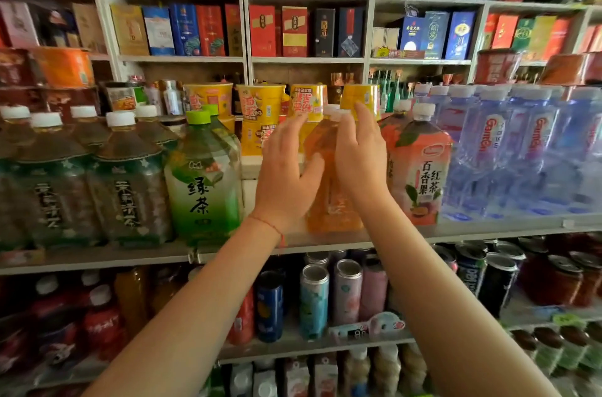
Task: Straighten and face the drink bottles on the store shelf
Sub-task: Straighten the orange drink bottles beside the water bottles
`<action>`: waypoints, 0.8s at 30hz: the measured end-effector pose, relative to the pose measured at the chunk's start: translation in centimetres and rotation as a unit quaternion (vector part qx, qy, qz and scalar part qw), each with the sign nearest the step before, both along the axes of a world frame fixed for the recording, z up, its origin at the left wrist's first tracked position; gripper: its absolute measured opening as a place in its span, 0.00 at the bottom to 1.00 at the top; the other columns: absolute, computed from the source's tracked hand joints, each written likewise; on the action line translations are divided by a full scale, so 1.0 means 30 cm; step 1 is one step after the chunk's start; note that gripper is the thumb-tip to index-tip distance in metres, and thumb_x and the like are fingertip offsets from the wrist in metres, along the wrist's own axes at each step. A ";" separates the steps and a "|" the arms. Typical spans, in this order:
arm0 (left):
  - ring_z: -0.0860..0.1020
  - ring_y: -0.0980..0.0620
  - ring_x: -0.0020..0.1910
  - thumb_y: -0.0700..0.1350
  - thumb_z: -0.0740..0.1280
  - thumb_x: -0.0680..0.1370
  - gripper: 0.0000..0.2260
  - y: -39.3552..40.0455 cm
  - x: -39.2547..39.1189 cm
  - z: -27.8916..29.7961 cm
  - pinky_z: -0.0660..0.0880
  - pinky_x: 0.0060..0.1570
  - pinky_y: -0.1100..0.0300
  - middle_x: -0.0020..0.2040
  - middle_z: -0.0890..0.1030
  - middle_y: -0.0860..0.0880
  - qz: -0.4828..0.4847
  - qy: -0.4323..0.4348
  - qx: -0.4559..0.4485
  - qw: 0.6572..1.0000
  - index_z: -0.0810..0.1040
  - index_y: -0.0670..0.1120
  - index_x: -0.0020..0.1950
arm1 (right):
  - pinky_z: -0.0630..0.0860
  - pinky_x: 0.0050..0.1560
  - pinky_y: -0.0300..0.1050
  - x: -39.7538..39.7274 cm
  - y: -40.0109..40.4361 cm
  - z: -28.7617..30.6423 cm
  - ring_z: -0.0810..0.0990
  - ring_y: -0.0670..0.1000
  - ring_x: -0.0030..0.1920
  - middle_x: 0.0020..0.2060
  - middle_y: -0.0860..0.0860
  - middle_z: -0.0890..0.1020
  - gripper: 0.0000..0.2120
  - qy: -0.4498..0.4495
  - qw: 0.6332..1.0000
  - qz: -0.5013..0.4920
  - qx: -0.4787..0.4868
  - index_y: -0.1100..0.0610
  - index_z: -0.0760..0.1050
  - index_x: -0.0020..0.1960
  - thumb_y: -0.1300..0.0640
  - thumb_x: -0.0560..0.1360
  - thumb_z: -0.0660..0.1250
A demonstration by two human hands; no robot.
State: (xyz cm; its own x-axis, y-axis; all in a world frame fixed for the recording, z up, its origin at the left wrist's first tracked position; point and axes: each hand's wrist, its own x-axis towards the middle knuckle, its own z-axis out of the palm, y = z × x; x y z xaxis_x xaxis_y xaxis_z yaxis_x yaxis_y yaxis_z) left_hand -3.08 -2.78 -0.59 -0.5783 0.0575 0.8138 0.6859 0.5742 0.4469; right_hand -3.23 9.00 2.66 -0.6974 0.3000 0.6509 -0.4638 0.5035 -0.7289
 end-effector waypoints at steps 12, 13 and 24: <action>0.78 0.62 0.57 0.61 0.61 0.81 0.26 0.123 -0.027 -0.033 0.75 0.50 0.61 0.63 0.78 0.57 -0.139 -0.283 0.269 0.910 0.64 0.56 0.78 | 0.78 0.56 0.54 -0.099 0.141 -0.135 0.83 0.56 0.49 0.40 0.52 0.86 0.23 -0.260 0.856 0.280 -0.348 0.50 0.81 0.51 0.35 0.80 0.56; 0.79 0.63 0.55 0.60 0.61 0.82 0.25 0.121 -0.026 -0.034 0.76 0.49 0.63 0.60 0.79 0.59 -0.134 -0.278 0.270 0.912 0.64 0.56 0.78 | 0.77 0.57 0.55 -0.101 0.137 -0.138 0.83 0.55 0.49 0.40 0.51 0.87 0.23 -0.262 0.855 0.286 -0.344 0.50 0.81 0.52 0.35 0.80 0.56; 0.77 0.51 0.64 0.59 0.60 0.79 0.25 -0.008 0.022 0.014 0.74 0.66 0.49 0.65 0.79 0.51 0.047 -0.146 0.095 0.984 0.69 0.52 0.75 | 0.79 0.46 0.49 -0.105 -0.015 -0.152 0.84 0.52 0.44 0.38 0.51 0.87 0.23 -0.272 0.840 0.334 -0.329 0.50 0.81 0.52 0.38 0.82 0.52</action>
State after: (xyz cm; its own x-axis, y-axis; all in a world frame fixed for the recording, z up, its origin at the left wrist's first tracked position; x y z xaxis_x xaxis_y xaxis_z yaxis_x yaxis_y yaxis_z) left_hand -2.42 -3.02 -0.18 -0.7848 -0.1442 0.6027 0.4597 0.5167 0.7222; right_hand -6.37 8.54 -1.89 -0.9940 -0.1058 0.0283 0.0086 -0.3325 -0.9430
